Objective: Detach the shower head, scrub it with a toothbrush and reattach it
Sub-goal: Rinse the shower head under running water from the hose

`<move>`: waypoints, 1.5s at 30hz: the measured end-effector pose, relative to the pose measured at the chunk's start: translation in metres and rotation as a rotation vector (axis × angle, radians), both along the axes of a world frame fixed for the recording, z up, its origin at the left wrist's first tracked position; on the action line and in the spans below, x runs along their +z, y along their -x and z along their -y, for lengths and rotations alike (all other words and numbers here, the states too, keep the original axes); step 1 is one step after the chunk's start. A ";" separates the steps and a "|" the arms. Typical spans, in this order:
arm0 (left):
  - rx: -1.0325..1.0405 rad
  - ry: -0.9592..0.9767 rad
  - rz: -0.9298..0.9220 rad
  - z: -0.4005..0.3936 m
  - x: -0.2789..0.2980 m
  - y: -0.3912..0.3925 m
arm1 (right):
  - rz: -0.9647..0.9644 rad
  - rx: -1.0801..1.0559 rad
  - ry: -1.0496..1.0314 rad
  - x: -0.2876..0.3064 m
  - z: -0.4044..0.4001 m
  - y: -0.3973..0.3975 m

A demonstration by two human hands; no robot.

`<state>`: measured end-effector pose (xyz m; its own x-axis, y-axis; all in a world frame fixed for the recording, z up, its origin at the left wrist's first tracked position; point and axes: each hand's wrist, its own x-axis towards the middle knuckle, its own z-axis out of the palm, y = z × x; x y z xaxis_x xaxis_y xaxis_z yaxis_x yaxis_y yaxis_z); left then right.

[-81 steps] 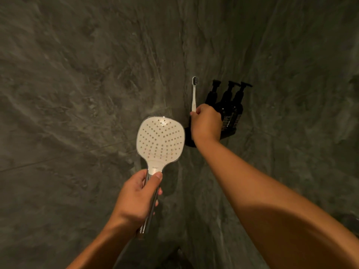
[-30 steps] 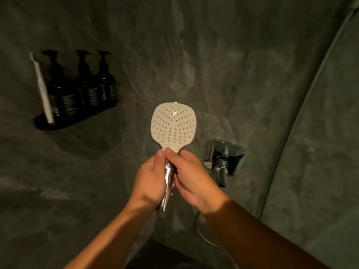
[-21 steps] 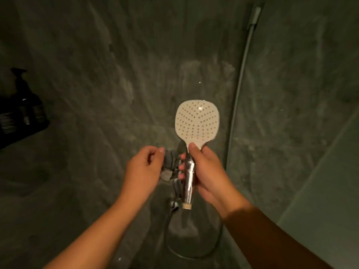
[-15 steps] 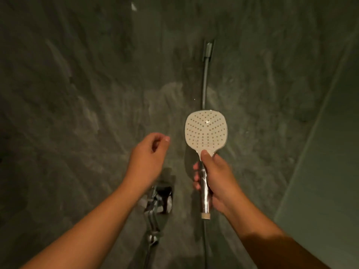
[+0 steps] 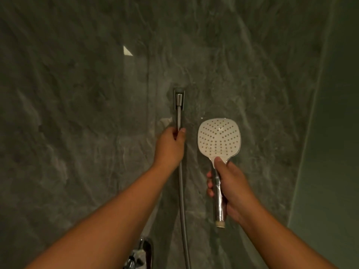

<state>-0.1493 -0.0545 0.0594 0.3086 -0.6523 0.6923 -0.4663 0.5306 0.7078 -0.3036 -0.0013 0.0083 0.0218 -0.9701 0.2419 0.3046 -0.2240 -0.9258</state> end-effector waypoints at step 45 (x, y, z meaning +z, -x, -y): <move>-0.276 -0.460 -0.370 -0.129 -0.148 -0.024 | 0.141 0.378 -0.167 -0.120 -0.065 -0.054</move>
